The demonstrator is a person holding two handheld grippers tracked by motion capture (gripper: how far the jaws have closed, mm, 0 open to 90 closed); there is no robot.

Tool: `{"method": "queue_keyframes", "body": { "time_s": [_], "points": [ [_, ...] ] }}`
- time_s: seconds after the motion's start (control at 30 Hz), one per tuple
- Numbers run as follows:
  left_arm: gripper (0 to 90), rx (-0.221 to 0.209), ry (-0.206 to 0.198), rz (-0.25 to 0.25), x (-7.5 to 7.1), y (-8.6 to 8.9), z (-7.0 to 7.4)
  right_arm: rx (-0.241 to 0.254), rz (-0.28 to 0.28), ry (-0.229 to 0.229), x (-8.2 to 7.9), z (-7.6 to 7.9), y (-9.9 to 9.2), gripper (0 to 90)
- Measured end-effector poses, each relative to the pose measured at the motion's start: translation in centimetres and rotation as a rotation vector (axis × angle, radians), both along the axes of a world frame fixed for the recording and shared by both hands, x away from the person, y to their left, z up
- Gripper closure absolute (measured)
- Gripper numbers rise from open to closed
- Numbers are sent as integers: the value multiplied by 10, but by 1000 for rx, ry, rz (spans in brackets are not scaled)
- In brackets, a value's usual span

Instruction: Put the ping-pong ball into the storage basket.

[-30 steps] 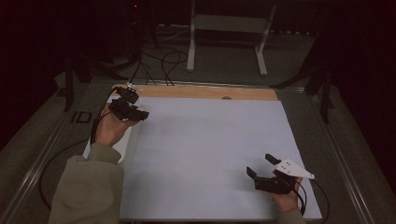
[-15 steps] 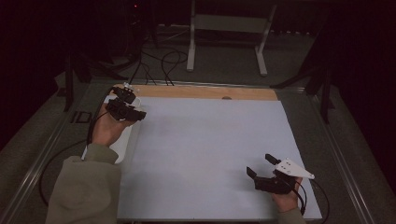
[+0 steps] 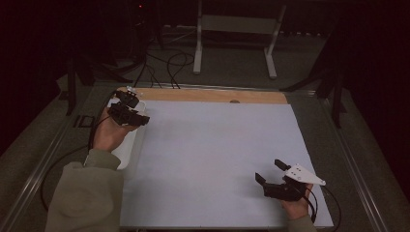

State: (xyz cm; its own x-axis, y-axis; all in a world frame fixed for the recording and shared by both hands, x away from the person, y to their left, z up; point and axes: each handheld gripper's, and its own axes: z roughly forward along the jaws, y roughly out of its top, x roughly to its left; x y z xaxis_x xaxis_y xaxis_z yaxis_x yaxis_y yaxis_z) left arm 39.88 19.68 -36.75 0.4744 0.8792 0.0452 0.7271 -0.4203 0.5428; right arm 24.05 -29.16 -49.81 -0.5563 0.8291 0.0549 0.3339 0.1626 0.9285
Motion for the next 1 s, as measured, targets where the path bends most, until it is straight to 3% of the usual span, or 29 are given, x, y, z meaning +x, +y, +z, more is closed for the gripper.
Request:
{"method": "queue_keyframes", "body": {
  "time_s": [1.0],
  "points": [
    [516,-6,-6,-14,-3,11,1,0,2,1,0,0,1,69]
  ]
}}
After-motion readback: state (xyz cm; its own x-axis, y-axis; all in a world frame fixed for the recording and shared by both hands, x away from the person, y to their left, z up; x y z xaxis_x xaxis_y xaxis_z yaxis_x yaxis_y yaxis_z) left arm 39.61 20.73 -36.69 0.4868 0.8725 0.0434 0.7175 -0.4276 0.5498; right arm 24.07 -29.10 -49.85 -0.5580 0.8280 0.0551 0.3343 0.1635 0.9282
